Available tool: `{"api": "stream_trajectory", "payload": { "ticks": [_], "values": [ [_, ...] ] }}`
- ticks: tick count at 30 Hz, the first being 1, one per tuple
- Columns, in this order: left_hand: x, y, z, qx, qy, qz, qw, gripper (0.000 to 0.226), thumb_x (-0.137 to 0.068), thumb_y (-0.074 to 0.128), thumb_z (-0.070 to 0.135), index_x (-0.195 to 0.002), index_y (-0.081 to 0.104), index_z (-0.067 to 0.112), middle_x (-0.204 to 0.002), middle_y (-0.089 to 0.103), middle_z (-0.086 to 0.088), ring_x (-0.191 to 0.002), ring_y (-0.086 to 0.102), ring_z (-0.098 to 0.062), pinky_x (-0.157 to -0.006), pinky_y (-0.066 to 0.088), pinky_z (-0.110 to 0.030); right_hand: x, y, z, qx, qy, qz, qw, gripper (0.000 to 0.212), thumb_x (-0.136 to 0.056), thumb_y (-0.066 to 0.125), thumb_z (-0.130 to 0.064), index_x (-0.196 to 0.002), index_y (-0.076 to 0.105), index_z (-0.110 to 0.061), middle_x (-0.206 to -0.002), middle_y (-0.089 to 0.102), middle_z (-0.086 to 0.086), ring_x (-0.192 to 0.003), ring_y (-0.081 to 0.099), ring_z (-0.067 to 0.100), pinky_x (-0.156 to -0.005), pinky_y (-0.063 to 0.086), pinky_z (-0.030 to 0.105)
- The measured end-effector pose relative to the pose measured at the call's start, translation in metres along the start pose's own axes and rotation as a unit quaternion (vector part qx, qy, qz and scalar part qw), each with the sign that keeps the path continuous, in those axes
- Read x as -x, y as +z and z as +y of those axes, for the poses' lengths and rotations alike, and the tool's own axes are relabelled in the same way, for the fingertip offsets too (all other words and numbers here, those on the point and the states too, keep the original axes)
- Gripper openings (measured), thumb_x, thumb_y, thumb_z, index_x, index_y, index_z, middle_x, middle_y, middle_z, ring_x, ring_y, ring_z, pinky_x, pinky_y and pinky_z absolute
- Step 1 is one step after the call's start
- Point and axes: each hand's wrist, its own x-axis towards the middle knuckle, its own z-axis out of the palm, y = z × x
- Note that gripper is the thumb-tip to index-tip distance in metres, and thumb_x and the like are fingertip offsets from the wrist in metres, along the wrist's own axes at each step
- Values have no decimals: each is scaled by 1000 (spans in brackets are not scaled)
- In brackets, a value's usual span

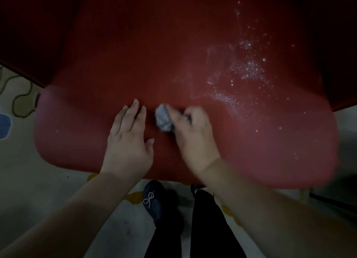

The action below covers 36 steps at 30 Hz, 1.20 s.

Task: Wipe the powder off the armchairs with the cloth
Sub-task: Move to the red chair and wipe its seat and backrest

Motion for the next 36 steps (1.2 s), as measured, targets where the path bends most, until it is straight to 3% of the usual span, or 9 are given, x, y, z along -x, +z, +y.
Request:
{"api": "stream_trajectory", "payload": {
  "ticks": [4,7,10,13,18,22,26,31,36],
  "values": [
    [-2,0,5,5,-6,2,1000,74,-86,64,24,-150,28,15,-159,16,1,-146,10,-22,-118,17,-44,-27,-21,40,42,129,94,986,47,-84,57,1,-129,60,-12,-95,49,19,-82,49,34,-71,49,46],
    [-7,-3,8,10,-2,1,1000,72,-87,63,28,-150,29,17,-160,14,2,-146,8,-22,-117,18,-46,7,-28,29,56,116,91,988,43,-88,49,-7,-129,61,-11,-96,49,20,-84,47,32,-73,47,42],
    [-16,-4,14,15,2,0,1000,70,-87,62,29,-149,30,19,-160,13,3,-146,8,-21,-117,19,-46,2,-17,16,18,62,35,997,41,-87,53,-20,-127,63,-16,-98,48,14,-87,46,27,-76,46,39],
    [-27,-4,21,18,1,-5,1000,70,-88,60,31,-150,29,21,-160,11,5,-146,6,-19,-117,20,-47,-48,-13,33,28,31,37,998,45,-81,64,-8,-125,65,-19,-94,48,14,-84,48,29,-72,47,40],
    [-39,-6,29,20,-12,-7,1000,71,-89,59,33,-151,24,26,-160,5,9,-147,-1,-14,-118,15,-45,-55,-31,61,64,132,112,983,42,-84,62,-6,-124,65,-17,-92,50,16,-81,48,31,-69,49,45],
    [-41,-8,34,7,-15,-3,1000,74,-86,63,35,-150,28,23,-160,12,4,-147,6,-19,-118,17,-47,-25,-25,33,2,34,33,999,41,-86,49,-17,-125,64,-16,-92,50,15,-79,50,32,-67,48,44],
    [-45,-12,36,-9,-33,-12,999,77,-85,64,40,-151,25,25,-161,9,5,-147,4,-18,-117,16,-45,-100,-19,48,33,-28,24,999,38,-83,54,-13,-118,68,-19,-87,51,14,-74,51,31,-64,48,38],
    [-56,-18,38,7,-73,0,997,82,-85,63,43,-152,21,22,-161,6,4,-147,1,-17,-119,14,-45,-100,-34,77,71,111,85,988,40,-83,62,-8,-122,66,-17,-89,50,15,-78,49,32,-68,49,43],
    [-72,-17,48,-2,-65,3,998,85,-82,67,44,-151,25,20,-160,11,1,-147,6,-19,-119,17,-46,-82,-28,53,18,16,-9,1000,39,-87,53,-20,-123,66,-17,-89,50,11,-75,50,28,-65,50,40]
  ]
}}
